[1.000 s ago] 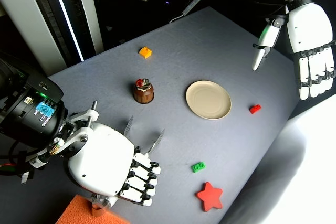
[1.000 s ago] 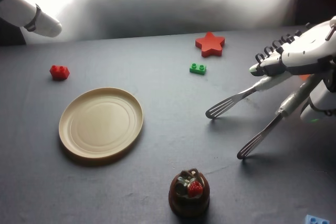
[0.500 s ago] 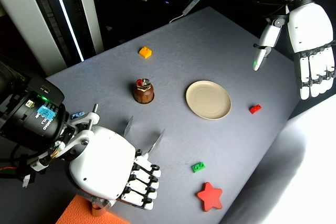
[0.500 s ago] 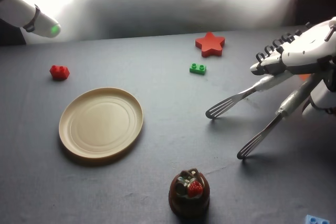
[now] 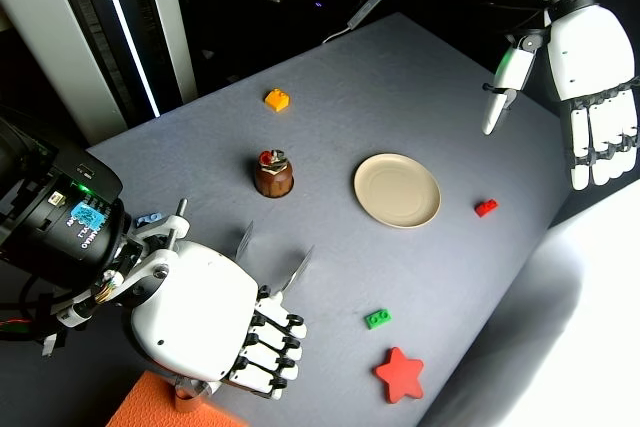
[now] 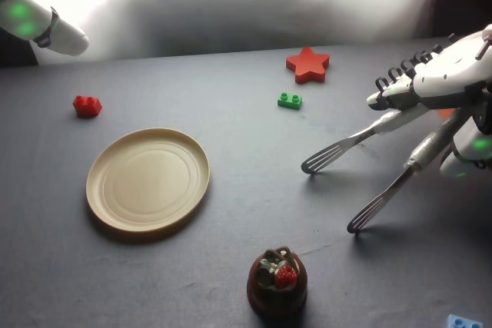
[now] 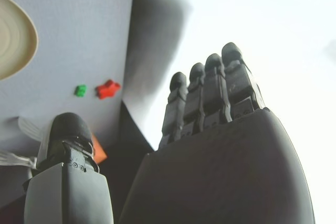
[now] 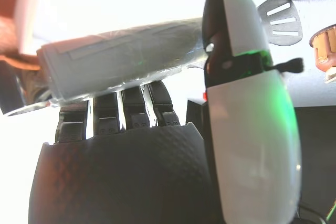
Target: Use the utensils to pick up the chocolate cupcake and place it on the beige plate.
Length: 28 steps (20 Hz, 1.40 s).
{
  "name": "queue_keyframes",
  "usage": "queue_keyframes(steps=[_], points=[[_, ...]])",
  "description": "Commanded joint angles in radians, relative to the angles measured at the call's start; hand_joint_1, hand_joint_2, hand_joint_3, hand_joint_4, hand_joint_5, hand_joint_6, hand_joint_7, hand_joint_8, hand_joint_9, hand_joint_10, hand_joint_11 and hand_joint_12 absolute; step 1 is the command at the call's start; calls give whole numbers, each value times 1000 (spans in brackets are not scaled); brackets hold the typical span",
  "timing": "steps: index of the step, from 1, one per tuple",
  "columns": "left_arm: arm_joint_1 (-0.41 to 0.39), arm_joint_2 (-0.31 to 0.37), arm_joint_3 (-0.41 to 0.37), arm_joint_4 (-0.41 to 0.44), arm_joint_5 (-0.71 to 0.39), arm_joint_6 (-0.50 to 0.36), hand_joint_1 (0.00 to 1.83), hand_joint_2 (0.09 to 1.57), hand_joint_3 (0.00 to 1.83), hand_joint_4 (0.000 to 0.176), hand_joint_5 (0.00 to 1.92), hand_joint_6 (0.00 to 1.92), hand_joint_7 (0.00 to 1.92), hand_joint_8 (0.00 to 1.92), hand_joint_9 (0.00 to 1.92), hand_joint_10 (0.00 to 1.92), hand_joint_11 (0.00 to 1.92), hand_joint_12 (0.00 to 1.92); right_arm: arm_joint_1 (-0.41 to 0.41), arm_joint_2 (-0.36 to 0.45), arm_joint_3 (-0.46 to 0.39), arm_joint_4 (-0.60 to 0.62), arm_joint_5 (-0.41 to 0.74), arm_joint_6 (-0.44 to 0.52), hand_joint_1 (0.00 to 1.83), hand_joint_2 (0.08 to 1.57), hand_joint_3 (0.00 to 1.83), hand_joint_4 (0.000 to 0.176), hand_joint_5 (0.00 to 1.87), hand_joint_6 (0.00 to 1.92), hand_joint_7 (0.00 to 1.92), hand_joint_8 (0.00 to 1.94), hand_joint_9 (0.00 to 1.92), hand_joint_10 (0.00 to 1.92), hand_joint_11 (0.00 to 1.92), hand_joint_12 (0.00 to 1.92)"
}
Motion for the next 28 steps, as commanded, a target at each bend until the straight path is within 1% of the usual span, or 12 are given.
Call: queue_keyframes(steps=[1,6,7,8,9,15,16,18,19,23,26,28], points=[[-19,10,3,6,-98,3,337,1096,0,0,86,2,63,1,53,2,0,187,15,6,5,-7,56,2,991,1039,0,0,23,1,4,1,59,3,0,457],[-21,10,3,6,-98,3,311,1102,2,0,75,0,50,1,42,1,0,158,26,7,5,-11,52,0,987,1032,0,0,36,3,28,4,70,3,0,393],[-21,10,3,6,-98,3,336,1086,2,0,97,0,73,0,66,0,0,235,26,7,5,-12,52,0,979,1042,2,0,36,3,26,3,67,2,0,399],[-21,10,3,6,-98,2,339,1086,2,0,94,0,68,0,61,0,0,224,26,7,5,-12,52,0,997,1050,4,0,44,5,27,3,71,3,0,404],[-21,11,2,6,-98,2,333,1091,3,0,92,0,62,0,55,0,0,208,26,7,5,-14,52,0,1038,1048,2,0,82,11,60,8,102,9,0,474],[-21,12,-2,6,-95,13,387,1087,0,0,121,6,81,5,62,4,0,188,31,9,5,-21,49,2,1043,1083,4,0,139,10,106,8,148,9,0,549],[-21,12,-3,6,-95,13,391,1087,0,0,108,2,66,3,53,1,0,157,28,9,4,-21,48,3,1075,1089,3,0,169,13,130,10,170,11,0,601],[-21,12,-1,6,-96,12,356,1093,1,0,107,3,60,1,52,0,0,169,25,9,4,-21,47,3,1085,1111,2,0,233,2,220,3,269,8,0,866],[-21,12,-1,6,-95,9,391,1085,0,0,120,7,67,3,57,2,0,175,26,9,3,-21,47,4,1113,1104,0,0,275,4,271,5,326,10,45,913],[-21,12,-1,6,-96,6,395,1085,0,0,112,0,68,2,47,0,0,158,26,9,-5,-21,45,6,1158,1104,0,0,371,7,372,7,420,10,125,923],[-21,11,2,6,-98,6,384,1074,0,0,144,3,110,5,85,5,0,278,26,10,-6,-21,50,6,1204,1114,1,0,451,10,446,8,505,14,203,934],[-21,11,2,6,-99,6,366,1079,1,0,110,0,73,1,50,0,0,219,27,10,-6,-21,51,6,1208,1120,3,0,443,2,454,6,519,14,223,937]])
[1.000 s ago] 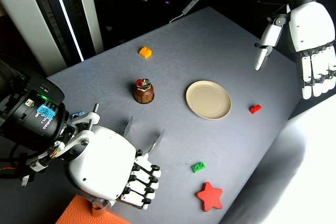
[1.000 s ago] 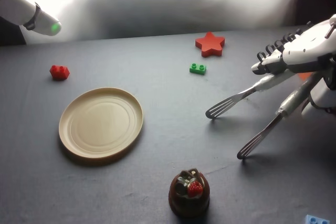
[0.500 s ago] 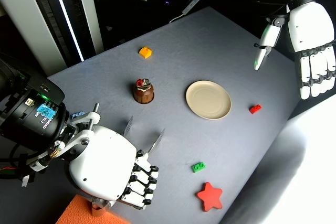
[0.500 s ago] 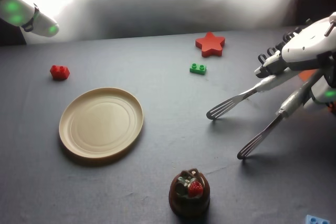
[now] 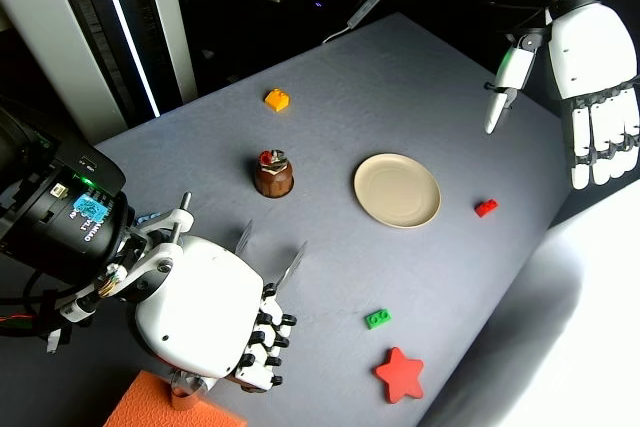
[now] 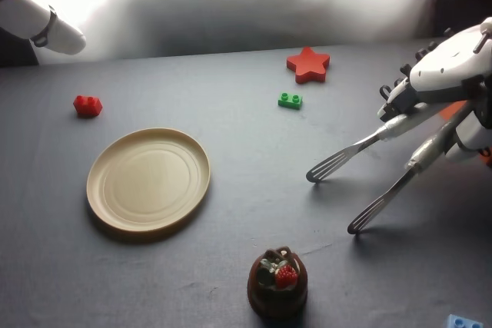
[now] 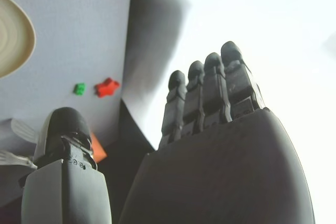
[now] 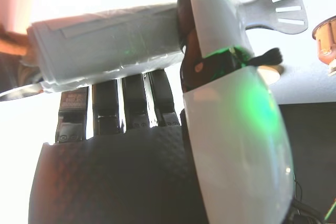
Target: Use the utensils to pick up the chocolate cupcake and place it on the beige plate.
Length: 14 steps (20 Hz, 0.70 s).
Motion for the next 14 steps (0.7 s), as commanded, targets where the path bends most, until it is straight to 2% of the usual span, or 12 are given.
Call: queue_keyframes(steps=[1,5,11,14], points=[[-13,11,4,6,-99,0,357,1083,2,0,107,0,65,1,43,0,0,187,10,10,0,-12,54,-3,1205,1127,5,0,450,5,475,13,533,18,235,941],[-15,11,3,6,-102,0,395,1077,0,0,133,5,89,5,67,5,0,236,14,11,0,-12,56,-3,1231,1133,1,0,516,9,566,11,629,18,325,915],[-16,11,3,6,-101,0,383,1081,1,0,128,1,84,1,61,1,0,206,19,13,-3,-12,56,-3,1221,1157,4,0,581,3,663,10,707,14,401,889],[-16,11,3,6,-101,0,367,1079,0,0,130,3,77,0,59,1,0,212,25,15,-5,-12,55,-2,1256,1130,0,0,681,17,761,17,792,27,472,905]])
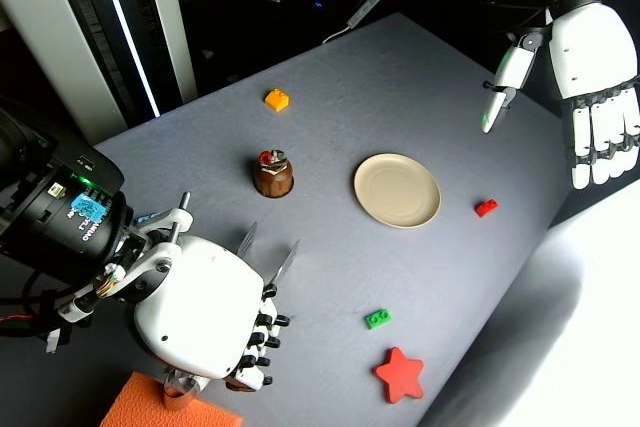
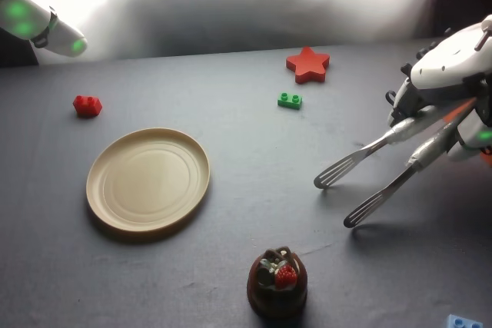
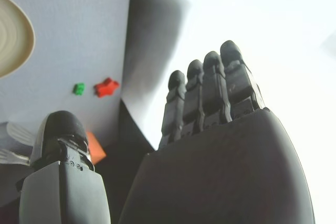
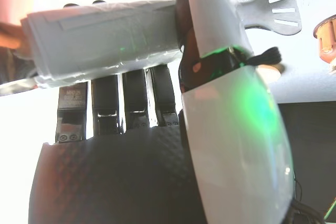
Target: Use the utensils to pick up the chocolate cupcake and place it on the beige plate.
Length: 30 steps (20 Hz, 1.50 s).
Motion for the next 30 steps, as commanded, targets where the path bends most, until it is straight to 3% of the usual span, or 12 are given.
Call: queue_keyframes(steps=[1,5,18,30], points=[[-14,11,3,6,-99,0,367,1079,0,0,130,3,77,0,59,1,0,212,17,11,-3,-12,64,-2,1256,1130,0,0,681,17,761,17,792,27,472,905],[-15,12,1,6,-99,0,408,1074,0,0,142,1,91,2,63,2,0,173,24,12,-4,-12,63,-2,1258,1127,0,0,711,11,830,15,867,31,501,950],[-17,11,4,6,-98,-4,402,1068,0,0,153,2,91,3,75,2,0,273,73,45,-59,-12,56,-1,1247,1122,0,0,720,6,798,0,838,5,481,939],[-19,15,4,6,-97,-4,387,1079,1,0,135,4,74,2,56,2,0,162,150,89,-140,-12,41,5,1219,1140,4,0,680,2,744,0,804,0,474,903]])
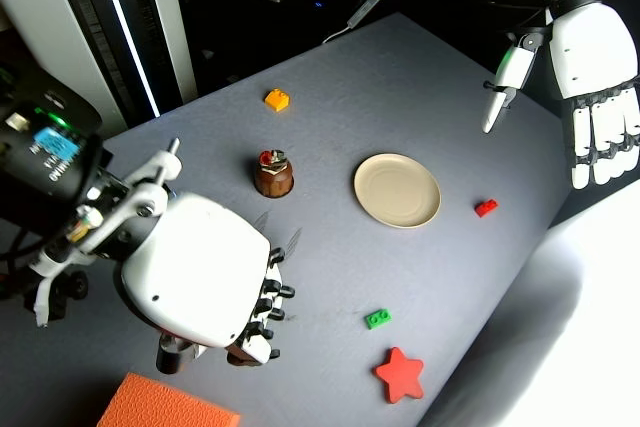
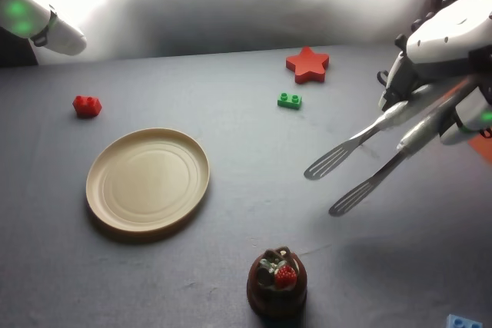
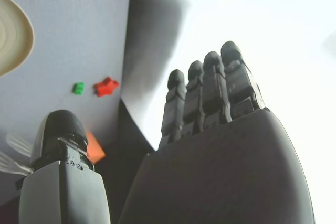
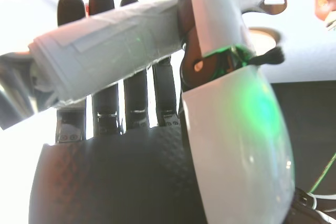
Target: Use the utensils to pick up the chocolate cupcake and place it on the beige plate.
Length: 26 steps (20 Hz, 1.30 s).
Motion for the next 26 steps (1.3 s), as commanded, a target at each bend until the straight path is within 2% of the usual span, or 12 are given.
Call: queue_keyframes(steps=[1,6,9,12,15,19,21,24,26], points=[[-16,13,4,6,-98,1,388,1078,0,0,136,4,74,2,57,3,0,162,26,11,-12,-9,77,2,1219,1141,4,0,681,3,739,0,802,0,474,902],[-16,16,1,6,-94,1,416,1066,0,0,145,2,113,5,83,4,0,241,88,63,-105,-9,62,5,1214,1141,0,0,686,3,764,7,823,6,462,881],[-17,20,-2,6,-94,1,407,1069,1,0,130,0,92,1,73,0,0,196,89,73,-131,-9,36,10,1204,1143,2,0,684,1,752,0,838,8,519,870],[-17,19,1,6,-94,1,402,1066,0,0,133,1,94,1,83,2,0,248,88,86,-172,-9,38,2,1211,1138,0,0,728,16,765,4,841,7,498,857],[-18,18,2,6,-95,1,387,1069,1,0,126,0,91,0,77,0,0,250,78,96,-209,-9,47,-8,1206,1149,3,0,695,1,764,3,828,1,490,863],[-18,14,9,6,-96,1,430,1069,0,0,131,5,92,0,70,0,0,240,77,96,-228,-9,64,-9,1211,1140,0,0,694,0,754,0,809,0,485,865],[-18,13,14,6,-97,1,395,1074,1,0,130,2,86,0,60,0,0,199,70,88,-229,-9,70,-9,1198,1156,1,0,693,0,748,0,809,0,458,885],[-18,12,16,6,-98,1,403,1064,0,0,142,3,106,4,79,3,0,250,50,78,-230,-9,71,-9,1217,1128,0,0,741,7,795,6,850,7,549,840],[-18,12,14,6,-98,1,388,1072,1,0,119,1,88,0,68,0,0,238,41,72,-230,-9,71,-9,1194,1143,5,0,669,1,746,0,792,0,494,821]])
